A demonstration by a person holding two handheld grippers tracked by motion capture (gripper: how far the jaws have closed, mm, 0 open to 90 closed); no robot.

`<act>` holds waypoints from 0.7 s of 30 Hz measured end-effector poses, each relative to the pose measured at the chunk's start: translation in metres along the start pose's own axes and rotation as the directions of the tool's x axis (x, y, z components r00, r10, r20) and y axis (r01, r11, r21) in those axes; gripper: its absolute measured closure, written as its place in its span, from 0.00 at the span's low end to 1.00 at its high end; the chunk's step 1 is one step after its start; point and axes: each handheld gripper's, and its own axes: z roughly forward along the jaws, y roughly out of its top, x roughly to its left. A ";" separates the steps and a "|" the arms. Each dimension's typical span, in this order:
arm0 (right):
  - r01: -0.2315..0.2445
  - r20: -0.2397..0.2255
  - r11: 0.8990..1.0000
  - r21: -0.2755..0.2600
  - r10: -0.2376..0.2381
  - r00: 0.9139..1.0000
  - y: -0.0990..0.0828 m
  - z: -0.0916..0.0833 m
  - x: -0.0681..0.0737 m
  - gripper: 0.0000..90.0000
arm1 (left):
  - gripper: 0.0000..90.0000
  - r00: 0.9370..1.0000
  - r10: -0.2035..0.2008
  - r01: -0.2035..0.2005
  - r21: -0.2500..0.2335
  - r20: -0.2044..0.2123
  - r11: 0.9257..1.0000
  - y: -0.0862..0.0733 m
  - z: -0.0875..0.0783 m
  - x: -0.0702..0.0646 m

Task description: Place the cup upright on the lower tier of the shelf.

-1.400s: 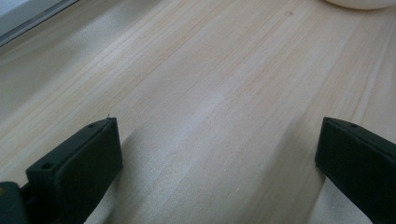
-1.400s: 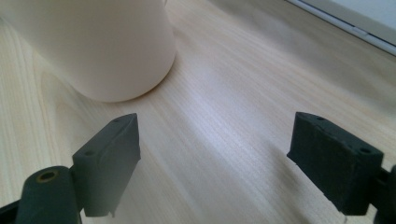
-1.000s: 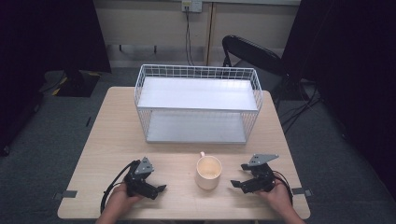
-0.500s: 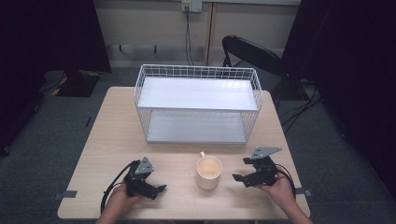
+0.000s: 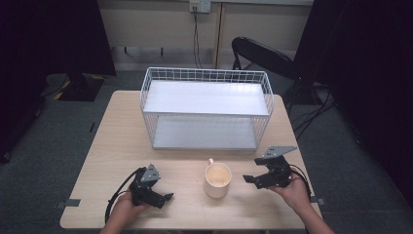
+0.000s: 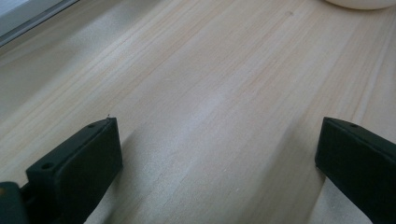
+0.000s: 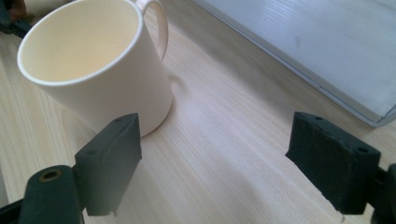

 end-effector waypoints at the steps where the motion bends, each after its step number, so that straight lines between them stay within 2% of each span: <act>1: 0.000 -0.001 1.000 -0.002 0.000 1.000 0.001 0.000 0.000 0.18 | 0.00 1.000 0.000 0.000 0.000 0.000 1.000 0.000 0.000 0.000; 21: 0.033 -0.008 0.999 -0.012 -0.033 0.999 0.030 -0.006 0.007 0.19 | 0.00 1.000 0.000 0.000 0.000 0.000 1.000 0.000 0.000 0.000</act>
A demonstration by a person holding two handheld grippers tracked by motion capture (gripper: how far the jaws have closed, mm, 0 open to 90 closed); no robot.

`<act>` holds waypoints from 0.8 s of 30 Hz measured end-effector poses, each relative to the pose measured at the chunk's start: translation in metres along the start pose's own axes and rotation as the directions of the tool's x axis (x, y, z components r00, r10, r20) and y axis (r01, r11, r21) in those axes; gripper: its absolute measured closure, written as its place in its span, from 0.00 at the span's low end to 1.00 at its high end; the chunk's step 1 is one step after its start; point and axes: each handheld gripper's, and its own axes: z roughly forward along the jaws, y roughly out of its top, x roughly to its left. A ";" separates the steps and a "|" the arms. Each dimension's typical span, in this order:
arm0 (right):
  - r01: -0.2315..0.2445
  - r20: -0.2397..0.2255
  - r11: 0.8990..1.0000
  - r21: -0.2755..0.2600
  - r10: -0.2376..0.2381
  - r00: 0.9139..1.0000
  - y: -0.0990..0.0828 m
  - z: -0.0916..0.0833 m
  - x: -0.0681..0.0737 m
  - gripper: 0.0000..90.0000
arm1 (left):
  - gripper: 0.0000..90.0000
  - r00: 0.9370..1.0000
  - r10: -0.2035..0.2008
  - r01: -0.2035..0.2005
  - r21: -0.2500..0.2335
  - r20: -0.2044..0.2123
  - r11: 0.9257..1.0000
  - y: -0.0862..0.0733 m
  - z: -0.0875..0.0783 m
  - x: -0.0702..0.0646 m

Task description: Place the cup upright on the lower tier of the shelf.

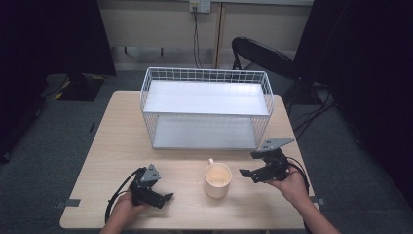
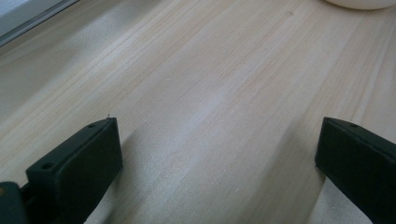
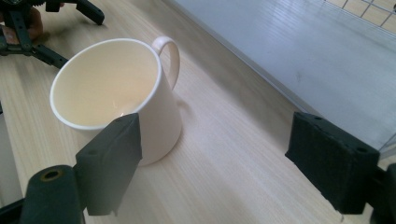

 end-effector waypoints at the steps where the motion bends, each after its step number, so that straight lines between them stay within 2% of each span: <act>1: 0.001 -0.002 1.000 -0.001 -0.001 1.000 0.001 0.000 0.001 0.19 | 0.00 1.000 0.000 0.000 0.000 0.000 1.000 0.000 0.000 0.000; 15: 0.022 -0.018 1.000 -0.001 -0.022 1.000 0.016 0.007 0.010 0.19 | 0.00 1.000 0.000 0.000 0.000 0.000 1.000 0.000 0.000 0.000; 24: 0.024 -0.042 1.000 -0.002 -0.024 0.999 0.023 0.020 0.019 0.19 | 0.00 1.000 0.000 0.000 0.000 0.000 1.000 0.000 0.000 0.000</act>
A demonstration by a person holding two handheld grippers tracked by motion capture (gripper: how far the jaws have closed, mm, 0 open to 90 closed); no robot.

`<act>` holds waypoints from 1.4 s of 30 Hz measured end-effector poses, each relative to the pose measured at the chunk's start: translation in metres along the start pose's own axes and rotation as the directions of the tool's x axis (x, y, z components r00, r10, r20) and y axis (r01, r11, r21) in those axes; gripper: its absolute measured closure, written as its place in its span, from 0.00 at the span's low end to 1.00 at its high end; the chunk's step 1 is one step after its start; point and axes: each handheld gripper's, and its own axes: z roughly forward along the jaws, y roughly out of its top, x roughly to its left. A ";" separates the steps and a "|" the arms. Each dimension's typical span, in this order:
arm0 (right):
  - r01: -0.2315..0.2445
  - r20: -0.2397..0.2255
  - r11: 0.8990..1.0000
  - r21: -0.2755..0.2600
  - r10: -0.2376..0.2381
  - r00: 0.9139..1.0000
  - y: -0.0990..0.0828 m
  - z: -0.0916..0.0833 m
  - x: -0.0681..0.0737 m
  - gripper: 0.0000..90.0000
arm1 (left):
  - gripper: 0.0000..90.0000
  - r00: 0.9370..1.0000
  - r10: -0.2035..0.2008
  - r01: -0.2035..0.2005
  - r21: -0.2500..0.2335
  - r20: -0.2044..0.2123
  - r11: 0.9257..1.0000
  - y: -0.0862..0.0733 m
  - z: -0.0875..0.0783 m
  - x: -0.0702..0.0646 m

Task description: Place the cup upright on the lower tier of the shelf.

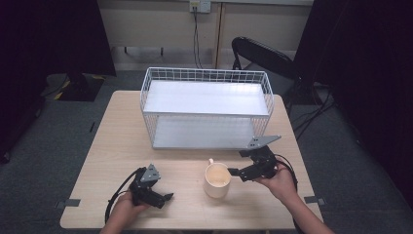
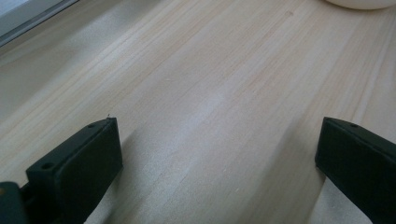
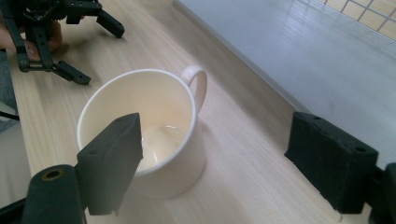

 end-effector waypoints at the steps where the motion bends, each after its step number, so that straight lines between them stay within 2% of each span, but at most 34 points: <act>1: 0.003 -0.005 1.000 0.001 -0.003 1.000 0.001 0.004 0.002 0.19 | 0.00 1.000 0.000 0.000 0.000 0.000 1.000 0.000 0.000 0.000; 9: 0.016 -0.016 1.000 0.007 -0.015 1.000 0.005 0.017 0.009 0.19 | 0.00 1.000 0.000 0.000 0.000 0.000 1.000 0.000 0.000 0.000; 18: 0.008 -0.012 1.000 0.015 -0.007 1.000 0.001 0.028 0.010 0.18 | 0.00 1.000 0.000 0.000 0.000 0.000 1.000 0.000 0.000 0.000; 21: -0.009 -0.007 1.000 0.013 0.009 1.000 -0.001 0.032 0.011 0.18 | 0.00 1.000 0.000 0.000 0.000 0.000 1.000 0.000 0.000 0.000; 27: -0.017 -0.009 1.000 0.024 0.017 1.000 -0.004 0.037 0.011 0.22 | 0.00 1.000 0.000 0.000 0.000 0.000 1.000 0.000 0.000 0.000; 31: -0.012 -0.012 0.999 0.041 0.012 1.000 -0.006 0.040 0.013 0.29 | 0.00 1.000 0.000 0.000 0.000 0.000 1.000 0.000 0.000 0.000; 33: -0.021 -0.015 0.999 0.045 0.022 1.000 -0.006 0.041 0.013 0.33 | 0.00 1.000 0.000 0.000 0.000 0.000 1.000 0.000 0.000 0.000; 35: -0.046 -0.023 0.998 0.047 0.047 0.999 -0.007 0.043 0.011 0.42 | 0.00 1.000 0.000 0.000 0.000 0.000 1.000 0.000 0.000 0.000; 41: -0.060 -0.020 0.996 0.059 0.061 0.998 -0.010 0.044 0.009 0.58 | 0.00 1.000 0.000 0.000 0.000 0.000 1.000 0.000 0.000 0.000; 42: -0.060 -0.020 0.996 0.059 0.061 0.998 -0.010 0.044 0.009 0.58 | 0.00 1.000 0.000 0.000 0.000 0.000 1.000 0.000 0.000 0.000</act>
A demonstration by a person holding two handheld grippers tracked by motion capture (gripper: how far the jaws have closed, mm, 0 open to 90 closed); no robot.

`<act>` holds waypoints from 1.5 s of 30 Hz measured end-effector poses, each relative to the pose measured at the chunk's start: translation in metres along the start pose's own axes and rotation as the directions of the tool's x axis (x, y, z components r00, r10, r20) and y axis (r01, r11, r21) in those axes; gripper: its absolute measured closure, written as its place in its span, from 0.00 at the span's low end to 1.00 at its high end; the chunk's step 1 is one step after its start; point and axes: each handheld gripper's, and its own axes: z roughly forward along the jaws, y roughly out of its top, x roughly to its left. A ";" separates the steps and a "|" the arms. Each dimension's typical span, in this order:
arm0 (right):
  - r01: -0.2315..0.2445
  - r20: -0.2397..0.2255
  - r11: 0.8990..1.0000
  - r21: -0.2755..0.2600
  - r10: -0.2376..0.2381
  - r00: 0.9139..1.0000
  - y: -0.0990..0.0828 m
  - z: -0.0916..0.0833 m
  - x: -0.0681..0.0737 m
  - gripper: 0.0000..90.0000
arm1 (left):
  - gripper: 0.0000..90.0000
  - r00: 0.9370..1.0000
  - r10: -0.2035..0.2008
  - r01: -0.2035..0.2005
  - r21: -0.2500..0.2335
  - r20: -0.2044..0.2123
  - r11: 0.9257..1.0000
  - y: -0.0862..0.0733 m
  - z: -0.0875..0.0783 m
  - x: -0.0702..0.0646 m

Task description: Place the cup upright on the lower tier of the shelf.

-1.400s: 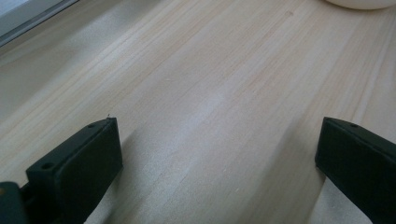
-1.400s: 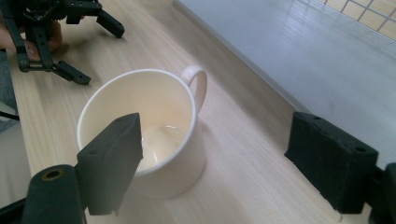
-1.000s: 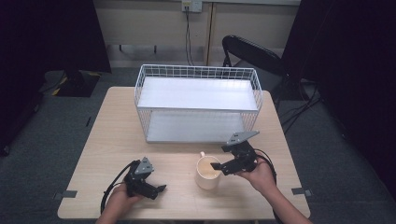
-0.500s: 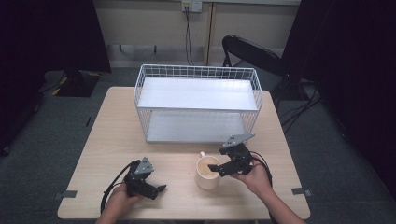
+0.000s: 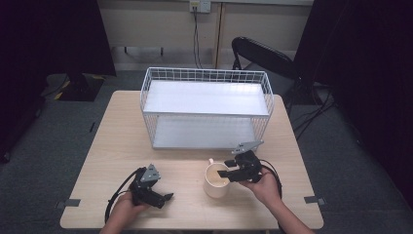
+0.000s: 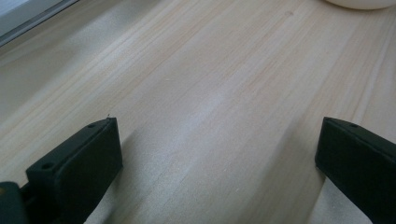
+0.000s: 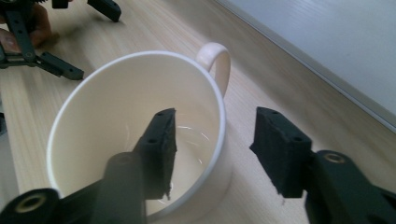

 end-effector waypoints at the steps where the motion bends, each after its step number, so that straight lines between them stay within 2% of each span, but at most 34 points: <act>1: 0.000 -0.001 1.000 0.004 0.000 1.000 -0.001 0.001 0.000 0.64 | 0.00 1.000 0.000 0.000 0.000 0.000 1.000 0.000 0.000 0.000; 9: 0.000 0.008 0.999 0.039 0.000 1.000 0.001 0.006 0.004 0.72 | 0.00 1.000 0.000 0.000 0.000 0.000 1.000 0.000 0.000 0.000; 14: 0.004 0.033 0.999 0.052 -0.006 0.999 0.003 0.009 0.007 0.82 | 0.00 1.000 0.000 0.000 0.000 0.000 1.000 0.000 0.000 0.000; 17: 0.003 0.036 0.997 0.071 -0.005 0.999 0.003 0.011 0.007 0.83 | 0.00 1.000 0.000 0.000 0.000 0.000 1.000 0.000 0.000 0.000; 24: 0.035 0.047 0.995 0.090 -0.039 0.998 0.002 0.014 0.009 0.84 | 0.00 1.000 0.000 0.000 0.000 0.000 1.000 0.000 0.000 0.000; 28: 0.055 0.073 0.993 0.103 -0.063 0.995 0.002 0.013 0.008 0.88 | 0.00 1.000 0.000 0.000 0.000 0.000 1.000 0.000 0.000 0.000; 33: 0.025 0.067 0.996 0.089 -0.031 0.997 -0.002 0.008 0.003 0.92 | 0.00 1.000 0.000 0.000 0.000 0.000 1.000 0.000 0.000 0.000; 36: 0.018 0.070 0.997 0.070 -0.023 0.997 -0.004 0.006 0.002 0.92 | 0.00 1.000 0.000 0.000 0.000 0.000 1.000 0.000 0.000 0.000; 39: -0.009 0.061 0.998 0.054 0.005 0.998 -0.007 0.006 0.000 0.92 | 0.00 1.000 0.000 0.000 0.000 0.000 1.000 0.000 0.000 0.000; 43: -0.020 0.069 0.999 0.031 0.017 0.997 -0.007 0.004 -0.001 0.92 | 0.00 1.000 0.000 0.000 0.000 0.000 1.000 0.000 0.000 0.000; 45: -0.029 0.080 1.000 0.001 0.028 0.996 -0.006 0.002 -0.002 0.93 | 0.00 1.000 0.000 0.000 0.000 0.000 1.000 0.000 0.000 0.000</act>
